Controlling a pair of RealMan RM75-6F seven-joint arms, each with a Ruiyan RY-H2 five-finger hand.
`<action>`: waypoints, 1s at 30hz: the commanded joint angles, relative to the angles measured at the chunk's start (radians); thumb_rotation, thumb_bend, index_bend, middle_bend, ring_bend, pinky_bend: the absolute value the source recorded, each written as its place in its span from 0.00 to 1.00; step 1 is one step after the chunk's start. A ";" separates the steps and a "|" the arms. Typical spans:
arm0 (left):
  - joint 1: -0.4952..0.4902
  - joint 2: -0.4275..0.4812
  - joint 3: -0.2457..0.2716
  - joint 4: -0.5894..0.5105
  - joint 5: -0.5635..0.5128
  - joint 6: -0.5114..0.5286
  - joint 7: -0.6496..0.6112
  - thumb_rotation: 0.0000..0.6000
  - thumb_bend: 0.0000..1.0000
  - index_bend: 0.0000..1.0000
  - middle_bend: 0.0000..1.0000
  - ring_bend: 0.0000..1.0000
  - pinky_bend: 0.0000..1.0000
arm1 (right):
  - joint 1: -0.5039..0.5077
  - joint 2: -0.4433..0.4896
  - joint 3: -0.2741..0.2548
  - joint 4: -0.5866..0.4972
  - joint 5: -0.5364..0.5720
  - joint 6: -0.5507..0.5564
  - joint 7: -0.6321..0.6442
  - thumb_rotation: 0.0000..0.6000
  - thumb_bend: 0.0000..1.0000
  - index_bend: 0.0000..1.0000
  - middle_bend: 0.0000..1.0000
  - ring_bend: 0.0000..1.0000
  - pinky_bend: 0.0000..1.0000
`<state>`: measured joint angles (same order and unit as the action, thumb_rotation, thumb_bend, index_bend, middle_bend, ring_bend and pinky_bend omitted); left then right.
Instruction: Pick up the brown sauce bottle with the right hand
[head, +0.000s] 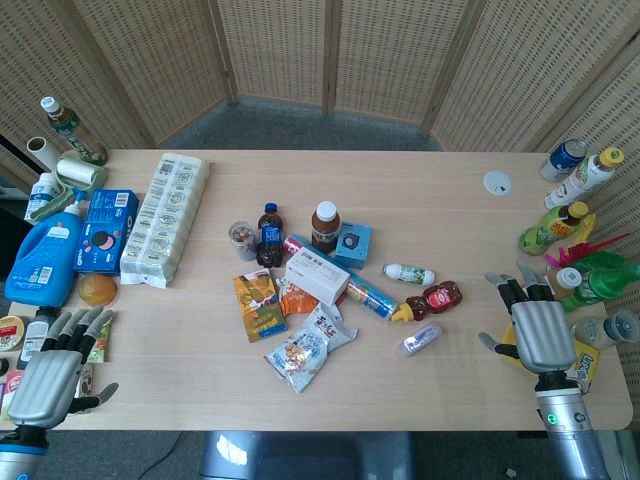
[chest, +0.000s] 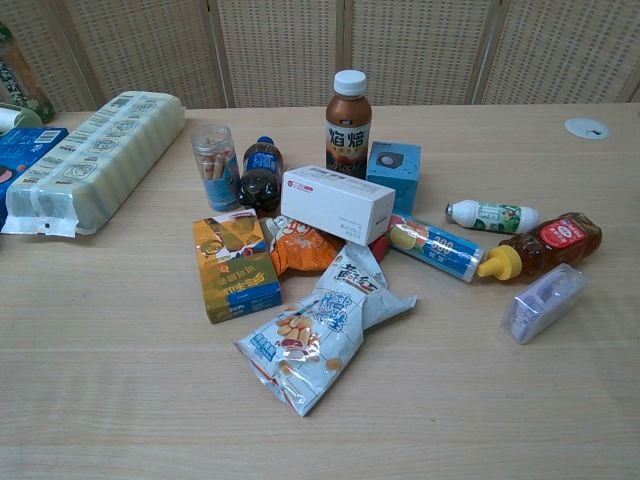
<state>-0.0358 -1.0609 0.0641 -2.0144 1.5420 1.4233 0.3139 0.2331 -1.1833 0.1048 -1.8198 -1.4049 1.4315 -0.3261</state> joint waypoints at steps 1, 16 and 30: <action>-0.006 -0.007 -0.004 -0.001 -0.006 -0.008 0.005 1.00 0.22 0.07 0.02 0.00 0.00 | -0.005 0.001 0.002 0.001 0.006 0.002 0.003 0.99 0.03 0.20 0.29 0.00 0.15; -0.006 -0.003 0.005 -0.002 0.020 0.000 -0.003 1.00 0.22 0.07 0.02 0.00 0.00 | 0.029 0.003 0.006 0.022 -0.006 -0.074 0.052 0.99 0.02 0.16 0.23 0.00 0.15; -0.025 -0.012 0.001 -0.002 0.007 -0.029 0.002 1.00 0.22 0.07 0.02 0.00 0.00 | 0.219 -0.169 0.044 0.289 0.052 -0.358 0.157 1.00 0.03 0.10 0.17 0.00 0.15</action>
<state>-0.0607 -1.0725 0.0654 -2.0168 1.5490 1.3948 0.3153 0.4193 -1.3166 0.1393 -1.5731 -1.3657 1.1103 -0.1924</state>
